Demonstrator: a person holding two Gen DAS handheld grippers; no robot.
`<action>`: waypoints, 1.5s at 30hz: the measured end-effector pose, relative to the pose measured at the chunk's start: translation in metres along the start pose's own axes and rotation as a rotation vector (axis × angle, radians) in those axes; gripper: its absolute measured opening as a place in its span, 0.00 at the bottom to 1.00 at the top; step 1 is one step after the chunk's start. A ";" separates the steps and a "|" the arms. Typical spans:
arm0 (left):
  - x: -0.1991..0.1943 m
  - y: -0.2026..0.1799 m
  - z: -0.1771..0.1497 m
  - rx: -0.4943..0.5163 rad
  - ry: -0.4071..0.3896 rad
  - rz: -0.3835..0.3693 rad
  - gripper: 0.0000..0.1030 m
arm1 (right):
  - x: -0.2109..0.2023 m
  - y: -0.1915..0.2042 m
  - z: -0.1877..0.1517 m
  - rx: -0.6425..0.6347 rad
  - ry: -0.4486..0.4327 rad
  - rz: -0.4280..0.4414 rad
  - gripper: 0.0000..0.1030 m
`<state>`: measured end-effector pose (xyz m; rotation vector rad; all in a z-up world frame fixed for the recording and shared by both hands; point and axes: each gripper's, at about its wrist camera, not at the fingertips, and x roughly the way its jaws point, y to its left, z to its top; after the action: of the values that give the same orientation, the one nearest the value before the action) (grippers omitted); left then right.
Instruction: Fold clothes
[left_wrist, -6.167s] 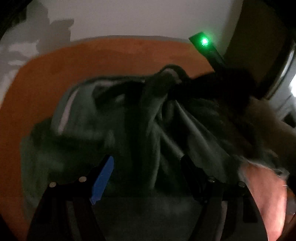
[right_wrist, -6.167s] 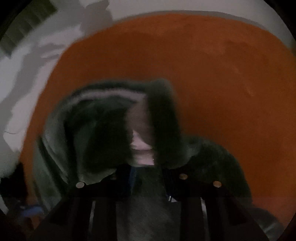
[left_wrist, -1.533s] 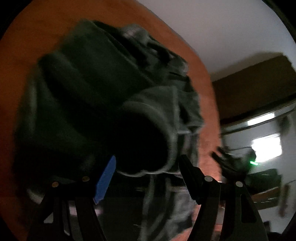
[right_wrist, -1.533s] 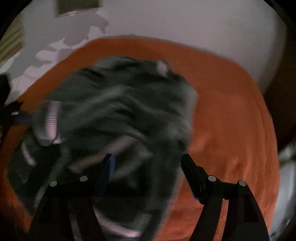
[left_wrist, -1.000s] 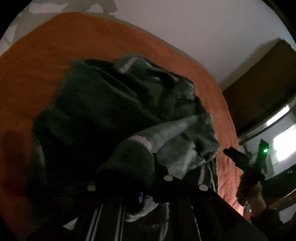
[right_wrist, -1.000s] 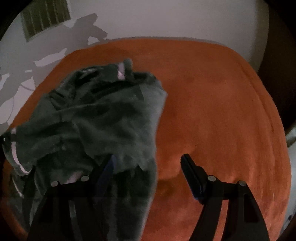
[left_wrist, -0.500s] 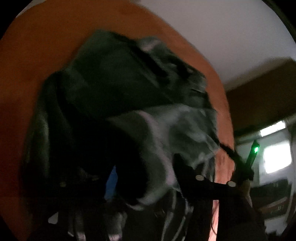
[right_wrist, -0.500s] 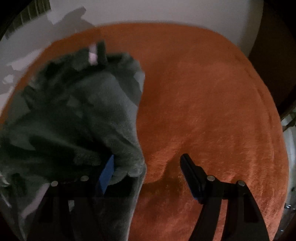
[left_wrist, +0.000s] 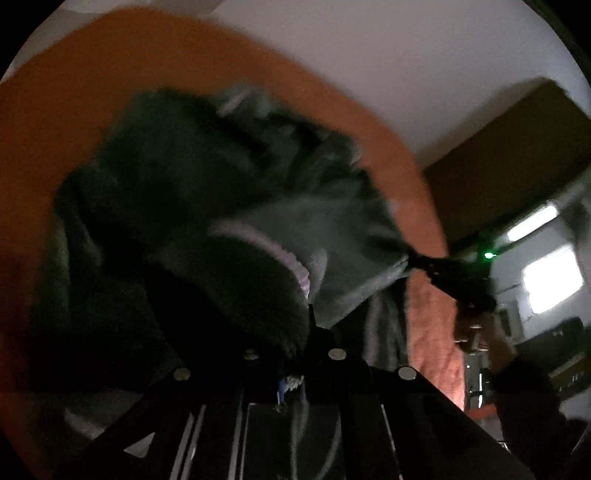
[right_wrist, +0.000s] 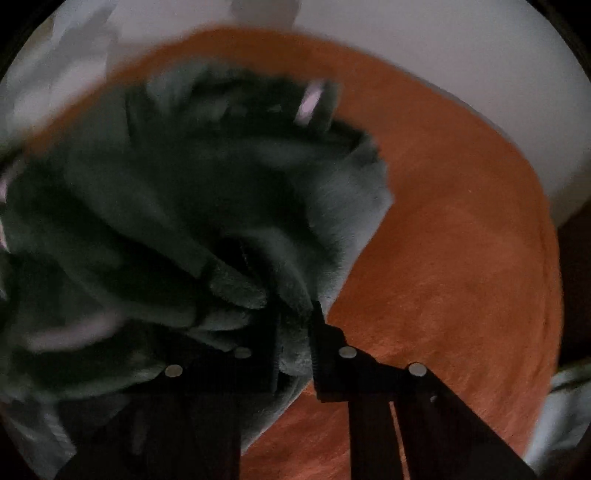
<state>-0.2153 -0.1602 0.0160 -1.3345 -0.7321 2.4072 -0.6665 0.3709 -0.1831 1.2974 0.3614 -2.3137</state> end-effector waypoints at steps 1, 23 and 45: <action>-0.005 -0.002 -0.004 0.017 0.002 -0.013 0.07 | -0.011 -0.010 -0.007 0.045 -0.035 0.050 0.12; -0.009 0.052 -0.019 -0.098 0.146 0.072 0.58 | -0.030 0.001 -0.041 0.499 0.063 0.383 0.62; -0.042 0.047 0.011 -0.074 -0.166 0.087 0.07 | -0.024 0.081 -0.060 0.565 0.111 0.586 0.62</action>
<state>-0.2025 -0.2230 0.0239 -1.2275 -0.8300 2.6077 -0.5706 0.3334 -0.1942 1.5253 -0.6125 -1.8879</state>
